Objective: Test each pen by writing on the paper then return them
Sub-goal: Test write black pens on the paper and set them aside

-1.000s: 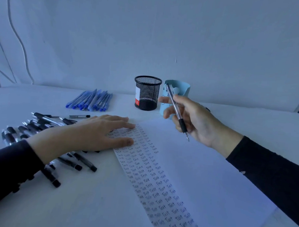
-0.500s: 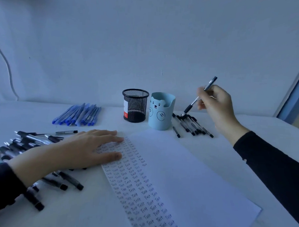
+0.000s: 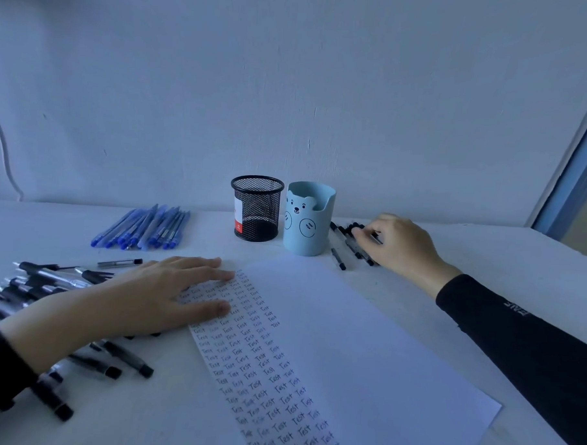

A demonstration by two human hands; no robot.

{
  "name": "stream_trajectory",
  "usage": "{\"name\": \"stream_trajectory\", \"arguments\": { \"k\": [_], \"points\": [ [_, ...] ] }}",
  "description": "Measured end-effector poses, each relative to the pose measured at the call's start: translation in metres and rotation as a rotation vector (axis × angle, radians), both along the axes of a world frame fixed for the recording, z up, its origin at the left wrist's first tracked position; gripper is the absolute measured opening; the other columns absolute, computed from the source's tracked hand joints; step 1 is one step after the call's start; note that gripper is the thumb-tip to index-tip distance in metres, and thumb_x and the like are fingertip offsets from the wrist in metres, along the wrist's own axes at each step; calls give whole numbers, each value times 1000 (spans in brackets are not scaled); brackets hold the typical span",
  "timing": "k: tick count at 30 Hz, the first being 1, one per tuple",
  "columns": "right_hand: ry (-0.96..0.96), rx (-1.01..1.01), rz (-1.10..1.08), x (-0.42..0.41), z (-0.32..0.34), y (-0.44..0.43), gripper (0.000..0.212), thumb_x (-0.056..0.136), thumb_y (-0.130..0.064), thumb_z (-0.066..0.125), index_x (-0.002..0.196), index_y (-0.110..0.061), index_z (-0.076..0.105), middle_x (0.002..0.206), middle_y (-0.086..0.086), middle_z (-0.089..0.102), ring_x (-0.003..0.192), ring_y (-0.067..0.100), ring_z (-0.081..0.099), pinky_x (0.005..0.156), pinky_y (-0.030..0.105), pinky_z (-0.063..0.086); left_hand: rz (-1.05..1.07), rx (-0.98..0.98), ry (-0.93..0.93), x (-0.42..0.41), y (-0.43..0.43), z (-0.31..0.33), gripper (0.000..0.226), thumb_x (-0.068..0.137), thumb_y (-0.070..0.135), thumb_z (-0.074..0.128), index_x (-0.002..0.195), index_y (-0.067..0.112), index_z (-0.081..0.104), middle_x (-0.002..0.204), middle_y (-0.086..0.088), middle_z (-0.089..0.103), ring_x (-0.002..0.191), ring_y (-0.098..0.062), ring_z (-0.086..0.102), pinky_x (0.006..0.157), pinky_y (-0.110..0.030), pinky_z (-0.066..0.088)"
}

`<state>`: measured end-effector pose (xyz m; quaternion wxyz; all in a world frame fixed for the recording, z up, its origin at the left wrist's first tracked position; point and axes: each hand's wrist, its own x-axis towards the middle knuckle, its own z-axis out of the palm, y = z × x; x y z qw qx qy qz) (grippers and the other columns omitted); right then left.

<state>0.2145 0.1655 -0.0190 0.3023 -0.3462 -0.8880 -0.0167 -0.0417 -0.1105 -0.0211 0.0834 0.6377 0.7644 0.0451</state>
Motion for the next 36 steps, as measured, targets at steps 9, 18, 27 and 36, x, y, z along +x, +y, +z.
{"name": "stream_trajectory", "arguments": {
  "k": [9,18,27,36],
  "points": [
    [-115,-32,183,-21,-5,-31,15,79,-40,69,74,-30,60,72,-16,52,83,11,45,77,30,27,-1,2,1,1,0,1,77,55,102,12,126,75,22,149,38,12,139,4,22,118,-37,22],
    [-141,-157,-47,-10,3,-22,20,77,-12,60,62,-12,45,63,14,51,59,22,40,55,26,26,-11,-1,-2,2,0,2,75,56,101,12,126,75,20,149,37,12,140,4,21,119,-36,21],
    [-82,-245,128,-29,10,-65,14,79,-30,66,74,-19,58,66,-9,61,61,8,53,54,27,37,-29,45,-32,1,-1,2,73,62,99,15,128,71,28,150,33,21,138,3,26,118,-38,24],
    [104,-219,603,-45,-16,-97,20,82,-43,56,77,-25,61,78,-15,59,77,13,57,65,33,47,199,387,21,-53,-9,24,19,90,18,67,104,31,72,94,15,70,76,10,56,85,-19,47]
  ]
}}
